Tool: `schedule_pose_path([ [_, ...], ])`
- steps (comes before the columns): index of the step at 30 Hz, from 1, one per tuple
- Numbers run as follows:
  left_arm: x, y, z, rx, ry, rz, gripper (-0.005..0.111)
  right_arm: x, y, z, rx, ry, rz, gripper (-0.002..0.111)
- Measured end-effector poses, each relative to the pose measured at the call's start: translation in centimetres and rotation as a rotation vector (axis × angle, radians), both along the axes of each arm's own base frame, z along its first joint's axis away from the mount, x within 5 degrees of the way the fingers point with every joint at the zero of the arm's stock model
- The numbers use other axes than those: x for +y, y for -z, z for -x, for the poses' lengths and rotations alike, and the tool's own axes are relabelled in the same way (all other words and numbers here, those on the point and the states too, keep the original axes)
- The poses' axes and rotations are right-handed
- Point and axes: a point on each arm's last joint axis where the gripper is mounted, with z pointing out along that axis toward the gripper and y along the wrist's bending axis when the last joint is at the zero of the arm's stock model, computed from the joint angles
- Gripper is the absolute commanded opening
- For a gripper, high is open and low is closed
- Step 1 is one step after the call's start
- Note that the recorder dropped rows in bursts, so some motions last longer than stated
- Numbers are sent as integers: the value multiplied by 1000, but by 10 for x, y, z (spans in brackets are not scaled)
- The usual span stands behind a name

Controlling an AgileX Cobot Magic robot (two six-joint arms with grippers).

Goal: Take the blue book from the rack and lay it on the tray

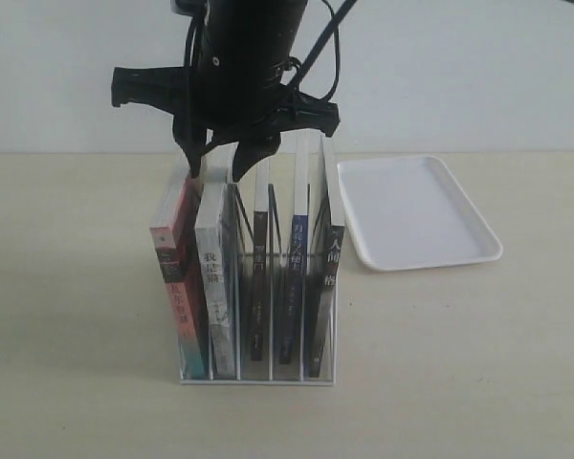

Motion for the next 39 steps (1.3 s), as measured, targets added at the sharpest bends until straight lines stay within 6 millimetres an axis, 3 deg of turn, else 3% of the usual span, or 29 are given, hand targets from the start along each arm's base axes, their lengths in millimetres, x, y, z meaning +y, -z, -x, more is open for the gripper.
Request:
schedule_pose_path([
  [15, 0, 0, 0, 0, 0, 0, 4, 3, 13, -4, 18, 0, 27, 38],
  [18, 0, 0, 0, 0, 0, 0, 4, 3, 24, -3, 46, 0, 46, 37],
  [19, 0, 0, 0, 0, 0, 0, 4, 3, 28, -3, 55, 0, 53, 33],
  [21, 0, 0, 0, 0, 0, 0, 4, 3, 33, -2, 71, 0, 62, 5],
  [22, 0, 0, 0, 0, 0, 0, 4, 3, 33, -2, 72, 0, 63, 0],
  [26, 0, 0, 0, 0, 0, 0, 4, 2, 32, -1, 65, -30, 76, 0],
  [28, 0, 0, 0, 0, 0, 0, 4, 0, 27, 1, 59, -34, 73, 0],
  [34, 0, 0, 0, 0, 0, 0, 4, -25, -33, 22, -37, -33, 7, 0],
  [39, 0, 0, 0, 0, 0, 0, 4, -27, -38, 24, -47, -33, -4, 0],
])
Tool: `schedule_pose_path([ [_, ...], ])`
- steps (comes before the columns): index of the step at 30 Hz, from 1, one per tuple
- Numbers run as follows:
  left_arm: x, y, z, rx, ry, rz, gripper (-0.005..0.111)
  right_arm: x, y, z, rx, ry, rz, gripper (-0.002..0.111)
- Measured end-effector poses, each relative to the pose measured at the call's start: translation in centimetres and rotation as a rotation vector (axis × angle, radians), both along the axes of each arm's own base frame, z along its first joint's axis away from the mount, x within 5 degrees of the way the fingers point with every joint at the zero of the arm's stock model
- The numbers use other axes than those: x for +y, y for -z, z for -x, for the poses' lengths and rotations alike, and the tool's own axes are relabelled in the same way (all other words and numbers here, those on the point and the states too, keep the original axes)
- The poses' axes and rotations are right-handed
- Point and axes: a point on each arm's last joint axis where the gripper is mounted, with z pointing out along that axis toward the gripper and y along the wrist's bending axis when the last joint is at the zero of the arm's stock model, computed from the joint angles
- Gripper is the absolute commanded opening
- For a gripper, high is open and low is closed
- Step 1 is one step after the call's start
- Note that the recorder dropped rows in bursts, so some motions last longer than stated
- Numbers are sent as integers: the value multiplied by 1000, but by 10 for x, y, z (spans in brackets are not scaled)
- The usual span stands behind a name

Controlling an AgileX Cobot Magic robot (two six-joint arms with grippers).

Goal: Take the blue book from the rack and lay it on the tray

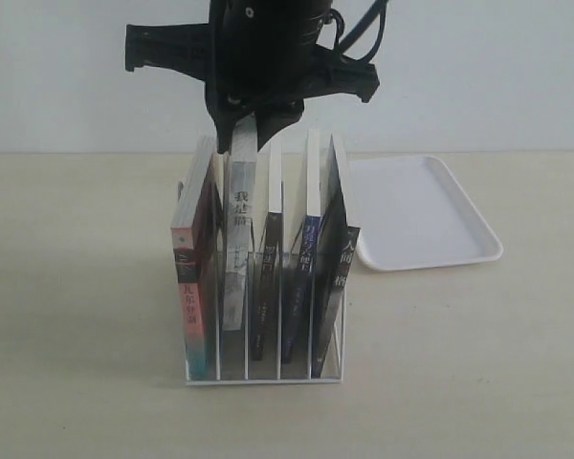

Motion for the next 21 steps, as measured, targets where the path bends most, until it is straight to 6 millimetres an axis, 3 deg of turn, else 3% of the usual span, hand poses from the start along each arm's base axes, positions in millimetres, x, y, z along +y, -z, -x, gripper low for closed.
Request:
schedule_pose_path([
  [21, 0, 0, 0, 0, 0, 0, 4, -1, 0, -1, -15, 2, 15, 0],
])
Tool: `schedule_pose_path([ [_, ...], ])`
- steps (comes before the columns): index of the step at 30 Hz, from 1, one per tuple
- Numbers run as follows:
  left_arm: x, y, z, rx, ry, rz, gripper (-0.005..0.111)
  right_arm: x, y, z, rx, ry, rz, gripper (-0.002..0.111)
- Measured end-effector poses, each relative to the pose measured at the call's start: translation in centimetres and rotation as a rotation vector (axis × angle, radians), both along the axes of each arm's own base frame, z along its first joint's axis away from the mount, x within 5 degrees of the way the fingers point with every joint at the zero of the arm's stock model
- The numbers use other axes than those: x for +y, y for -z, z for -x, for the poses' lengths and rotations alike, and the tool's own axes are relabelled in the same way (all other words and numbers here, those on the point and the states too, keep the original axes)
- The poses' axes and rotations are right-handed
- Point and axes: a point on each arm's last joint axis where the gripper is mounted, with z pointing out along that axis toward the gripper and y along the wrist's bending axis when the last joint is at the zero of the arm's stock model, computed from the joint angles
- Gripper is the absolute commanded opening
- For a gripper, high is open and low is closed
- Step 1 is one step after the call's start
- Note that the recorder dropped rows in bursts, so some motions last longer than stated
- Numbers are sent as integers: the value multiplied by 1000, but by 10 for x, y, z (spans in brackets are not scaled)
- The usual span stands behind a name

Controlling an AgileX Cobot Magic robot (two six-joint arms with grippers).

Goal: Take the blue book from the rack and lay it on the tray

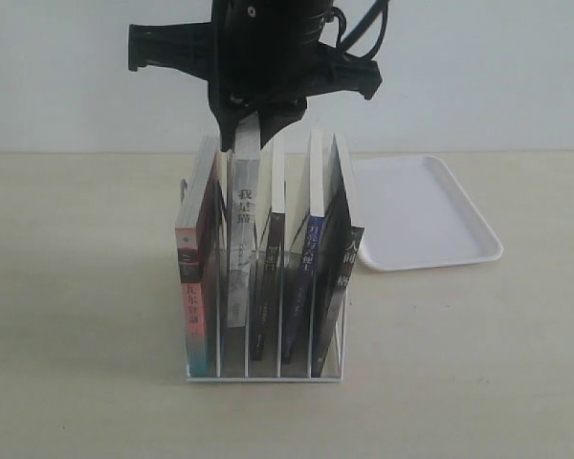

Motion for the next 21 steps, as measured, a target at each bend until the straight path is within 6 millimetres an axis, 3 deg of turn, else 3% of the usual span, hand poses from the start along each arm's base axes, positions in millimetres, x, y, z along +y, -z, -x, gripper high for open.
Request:
schedule_pose_path([
  [9, 0, 0, 0, 0, 0, 0, 4, 1, 3, -2, -1, 1, 5, 0],
  [19, 0, 0, 0, 0, 0, 0, 4, 15, 36, -17, 22, 4, 56, 0],
  [21, 0, 0, 0, 0, 0, 0, 4, 15, 37, -18, 25, 3, 59, 6],
])
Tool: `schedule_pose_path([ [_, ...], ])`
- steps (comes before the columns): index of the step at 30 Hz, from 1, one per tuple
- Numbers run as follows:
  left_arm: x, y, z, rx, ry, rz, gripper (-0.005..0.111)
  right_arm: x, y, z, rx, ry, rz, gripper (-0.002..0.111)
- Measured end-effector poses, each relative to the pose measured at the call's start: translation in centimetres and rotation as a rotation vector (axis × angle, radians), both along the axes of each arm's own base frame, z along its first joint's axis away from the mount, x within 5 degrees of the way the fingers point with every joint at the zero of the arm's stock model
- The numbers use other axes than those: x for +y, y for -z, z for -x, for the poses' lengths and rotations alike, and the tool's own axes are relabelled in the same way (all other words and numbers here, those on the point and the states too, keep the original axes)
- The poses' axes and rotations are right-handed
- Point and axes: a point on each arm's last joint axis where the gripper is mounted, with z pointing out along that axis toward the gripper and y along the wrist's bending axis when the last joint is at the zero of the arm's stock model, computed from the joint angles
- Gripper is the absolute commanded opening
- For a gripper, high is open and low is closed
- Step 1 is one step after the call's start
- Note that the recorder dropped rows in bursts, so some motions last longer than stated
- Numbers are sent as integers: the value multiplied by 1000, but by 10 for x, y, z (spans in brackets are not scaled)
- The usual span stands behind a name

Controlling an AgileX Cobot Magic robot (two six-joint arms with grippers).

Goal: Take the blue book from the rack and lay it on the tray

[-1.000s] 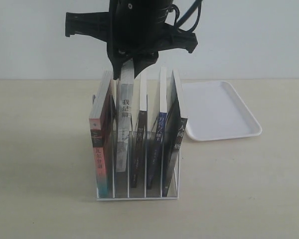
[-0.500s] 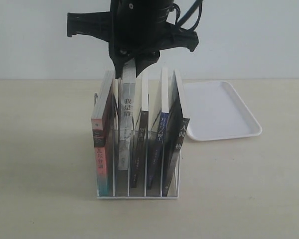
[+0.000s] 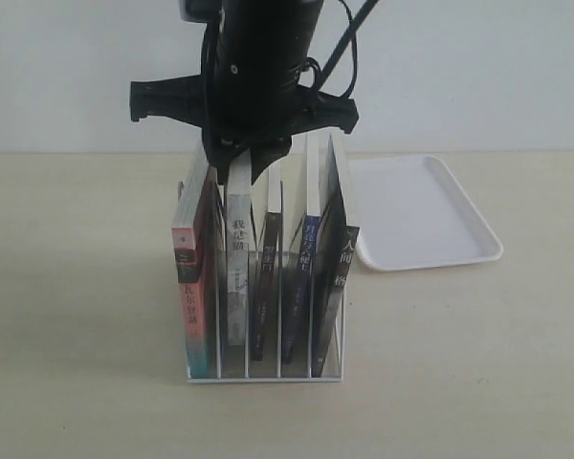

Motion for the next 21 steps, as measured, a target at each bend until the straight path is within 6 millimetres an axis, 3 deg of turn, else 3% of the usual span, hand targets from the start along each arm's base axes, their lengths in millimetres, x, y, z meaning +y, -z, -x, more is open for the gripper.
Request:
schedule_pose_path([
  [4, 0, 0, 0, 0, 0, 0, 4, 1, 2, 0, 4, -6, 1, 32],
  [6, 0, 0, 0, 0, 0, 0, 4, 1, 2, 0, 2, -17, 4, 39],
  [13, 0, 0, 0, 0, 0, 0, 4, -1, -4, 1, -22, -66, 11, 39],
  [19, 0, 0, 0, 0, 0, 0, 4, -22, -53, 19, -126, -77, -53, 39],
  [21, 0, 0, 0, 0, 0, 0, 4, -34, -72, 25, -198, -71, -48, 33],
])
